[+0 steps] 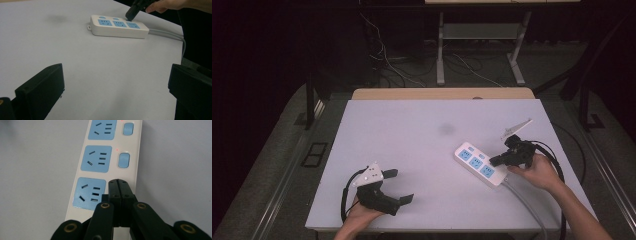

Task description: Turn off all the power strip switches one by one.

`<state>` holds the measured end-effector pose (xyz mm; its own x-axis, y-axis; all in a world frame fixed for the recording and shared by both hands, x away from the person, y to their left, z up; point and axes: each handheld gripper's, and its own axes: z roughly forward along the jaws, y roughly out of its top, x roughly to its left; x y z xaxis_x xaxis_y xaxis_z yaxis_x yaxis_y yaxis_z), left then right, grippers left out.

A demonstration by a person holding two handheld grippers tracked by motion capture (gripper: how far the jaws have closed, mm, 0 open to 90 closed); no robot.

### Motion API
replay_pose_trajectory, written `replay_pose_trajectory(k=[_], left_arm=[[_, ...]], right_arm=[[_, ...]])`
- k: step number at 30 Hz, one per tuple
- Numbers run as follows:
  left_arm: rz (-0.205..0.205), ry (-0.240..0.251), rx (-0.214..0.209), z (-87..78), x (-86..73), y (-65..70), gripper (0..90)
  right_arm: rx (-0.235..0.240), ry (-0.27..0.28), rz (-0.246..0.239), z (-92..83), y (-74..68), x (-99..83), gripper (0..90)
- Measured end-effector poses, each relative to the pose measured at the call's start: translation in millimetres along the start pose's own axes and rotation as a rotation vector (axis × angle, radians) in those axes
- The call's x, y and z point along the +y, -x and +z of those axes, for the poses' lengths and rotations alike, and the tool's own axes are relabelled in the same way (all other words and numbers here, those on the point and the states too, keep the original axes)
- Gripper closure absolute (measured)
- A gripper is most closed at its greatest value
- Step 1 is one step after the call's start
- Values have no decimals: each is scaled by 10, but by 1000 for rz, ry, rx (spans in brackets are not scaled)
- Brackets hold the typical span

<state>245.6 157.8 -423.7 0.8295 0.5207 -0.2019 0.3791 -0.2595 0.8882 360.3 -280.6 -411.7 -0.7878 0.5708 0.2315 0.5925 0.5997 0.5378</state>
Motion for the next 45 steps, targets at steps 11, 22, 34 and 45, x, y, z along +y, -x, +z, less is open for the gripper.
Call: replay_pose_trajectory(k=[11, 22, 34, 45], left_arm=[[0, 4, -2, -3, 5, -4, 0], [-1, 2, 3, -12, -1, -18, 0], [-6, 5, 5, -19, -4, -26, 0], [-7, 9, 8, -25, -4, -33, 0]], right_arm=[[7, 35, 15, 9, 7, -61, 900], [16, 60, 17, 6, 14, -95, 900], [21, 65, 22, 5, 16, -101, 900], [28, 61, 1, -55, -46, -16, 900]])
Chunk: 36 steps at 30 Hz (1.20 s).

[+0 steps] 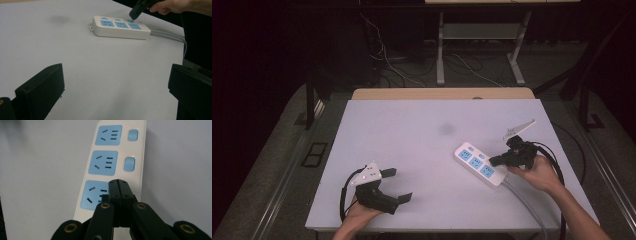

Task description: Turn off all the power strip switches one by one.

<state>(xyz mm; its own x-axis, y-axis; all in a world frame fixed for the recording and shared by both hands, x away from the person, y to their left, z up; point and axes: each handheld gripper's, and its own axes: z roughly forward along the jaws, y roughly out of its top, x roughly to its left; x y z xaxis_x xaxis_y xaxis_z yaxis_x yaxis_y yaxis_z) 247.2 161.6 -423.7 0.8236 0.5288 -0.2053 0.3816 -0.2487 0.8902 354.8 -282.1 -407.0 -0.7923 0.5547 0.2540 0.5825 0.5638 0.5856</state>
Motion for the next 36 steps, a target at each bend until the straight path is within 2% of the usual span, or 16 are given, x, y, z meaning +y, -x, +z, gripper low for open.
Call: replay_pose_trajectory(k=[8, 13, 36], left_arm=[[2, 1, -1, -3, 2, 1, 0], [3, 1, 0, -7, 3, 2, 0], [2, 3, -2, -8, 2, -3, 0]], right_arm=[[-6, 7, -5, -67, -41, 96, 900], [-13, 9, -25, -134, -75, 200, 900], [-32, 1, -50, -214, -60, 475, 900]])
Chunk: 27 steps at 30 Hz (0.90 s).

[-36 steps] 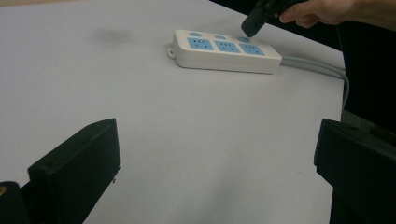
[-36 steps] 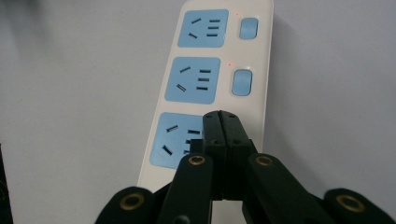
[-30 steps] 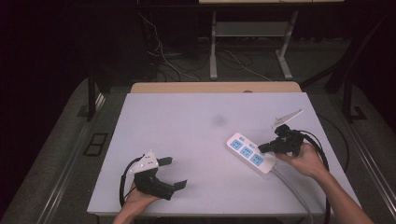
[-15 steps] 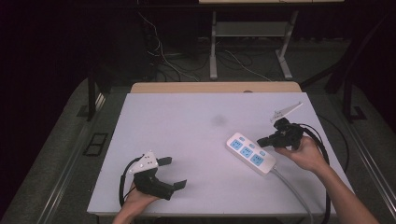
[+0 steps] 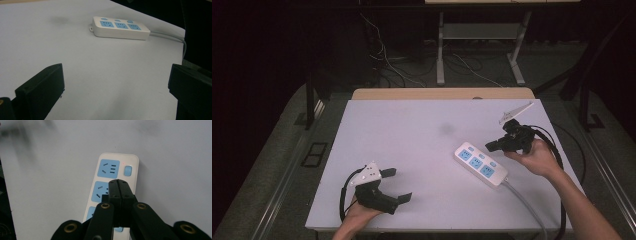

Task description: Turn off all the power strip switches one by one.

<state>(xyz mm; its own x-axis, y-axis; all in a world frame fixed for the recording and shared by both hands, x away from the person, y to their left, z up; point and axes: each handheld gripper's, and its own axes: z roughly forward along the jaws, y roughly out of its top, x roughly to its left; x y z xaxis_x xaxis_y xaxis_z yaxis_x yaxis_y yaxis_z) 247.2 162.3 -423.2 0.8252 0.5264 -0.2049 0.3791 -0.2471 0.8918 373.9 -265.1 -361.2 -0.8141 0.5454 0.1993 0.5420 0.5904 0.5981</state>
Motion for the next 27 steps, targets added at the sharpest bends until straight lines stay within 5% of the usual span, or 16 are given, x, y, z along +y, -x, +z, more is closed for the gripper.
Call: replay_pose_trajectory(k=[27], left_arm=[[-2, 5, 1, -17, -1, -8, 0]], right_arm=[[12, -23, 31, 288, 136, 1, 900]])
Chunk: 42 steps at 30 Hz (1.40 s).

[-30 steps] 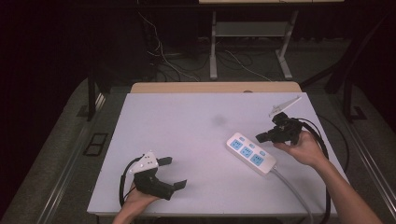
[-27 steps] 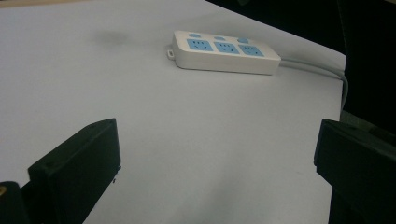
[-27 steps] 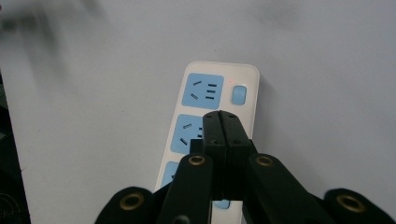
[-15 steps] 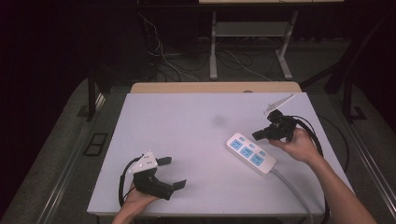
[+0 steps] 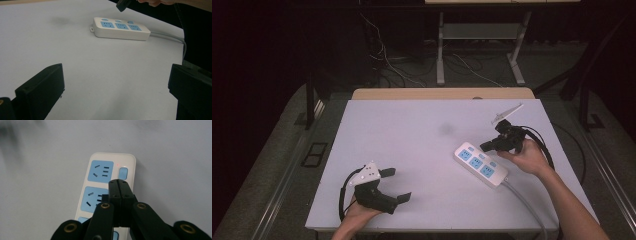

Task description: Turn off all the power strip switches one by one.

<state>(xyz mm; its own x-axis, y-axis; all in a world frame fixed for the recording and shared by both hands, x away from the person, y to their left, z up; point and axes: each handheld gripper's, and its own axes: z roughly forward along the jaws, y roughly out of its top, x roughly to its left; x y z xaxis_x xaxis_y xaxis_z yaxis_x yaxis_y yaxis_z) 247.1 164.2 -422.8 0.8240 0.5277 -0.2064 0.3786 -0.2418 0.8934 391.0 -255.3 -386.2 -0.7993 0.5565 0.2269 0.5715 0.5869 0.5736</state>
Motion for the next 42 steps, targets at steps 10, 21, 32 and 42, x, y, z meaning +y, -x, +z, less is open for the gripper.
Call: replay_pose_trajectory(k=[10, 21, 32, 42], left_arm=[[0, 0, 0, 0, 0, -1, 0], [3, -1, -1, 0, 0, -3, 0], [2, -3, 0, 3, -2, -4, 0], [6, -6, -3, 14, -1, 5, 0]], right_arm=[[5, -6, 6, 57, 16, -12, 900], [12, -27, 15, 148, 38, -53, 900], [12, -39, 28, 221, 50, -114, 900], [9, -31, 33, 223, 48, -126, 900]])
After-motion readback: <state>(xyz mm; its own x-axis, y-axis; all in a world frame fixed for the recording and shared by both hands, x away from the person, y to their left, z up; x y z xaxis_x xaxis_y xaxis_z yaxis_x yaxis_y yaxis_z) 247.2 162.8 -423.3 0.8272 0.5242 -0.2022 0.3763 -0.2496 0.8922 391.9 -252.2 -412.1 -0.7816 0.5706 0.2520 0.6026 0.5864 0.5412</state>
